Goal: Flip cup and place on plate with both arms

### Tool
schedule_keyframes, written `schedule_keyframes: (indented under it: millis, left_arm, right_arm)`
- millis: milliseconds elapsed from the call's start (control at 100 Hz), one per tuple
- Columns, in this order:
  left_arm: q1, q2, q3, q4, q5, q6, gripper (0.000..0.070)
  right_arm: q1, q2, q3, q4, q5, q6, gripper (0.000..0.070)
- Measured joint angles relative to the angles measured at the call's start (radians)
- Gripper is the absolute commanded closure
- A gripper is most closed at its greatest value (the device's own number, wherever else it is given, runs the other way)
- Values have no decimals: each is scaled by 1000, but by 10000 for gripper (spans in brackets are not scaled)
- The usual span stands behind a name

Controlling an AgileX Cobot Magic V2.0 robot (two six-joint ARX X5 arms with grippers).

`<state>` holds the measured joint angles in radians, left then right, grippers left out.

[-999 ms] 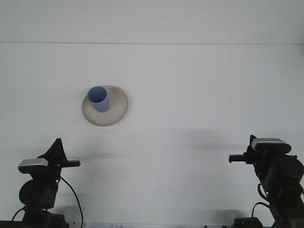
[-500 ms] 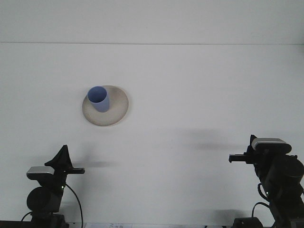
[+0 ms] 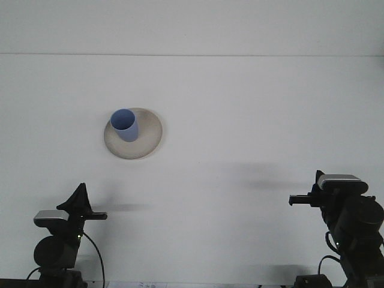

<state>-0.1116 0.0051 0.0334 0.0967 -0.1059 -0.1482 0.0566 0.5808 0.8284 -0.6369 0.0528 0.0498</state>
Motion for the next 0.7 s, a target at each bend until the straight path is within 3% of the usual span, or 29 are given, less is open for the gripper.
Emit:
schedule_keyframes:
  millis: [490, 700]
  left_arm:
    - [0, 0, 0, 0, 0, 0, 686]
    - [0, 0, 0, 0, 0, 0, 686]
  right_arm:
    - [0, 0, 0, 5, 0, 0, 700]
    - [0, -56, -95, 160, 16, 0, 700]
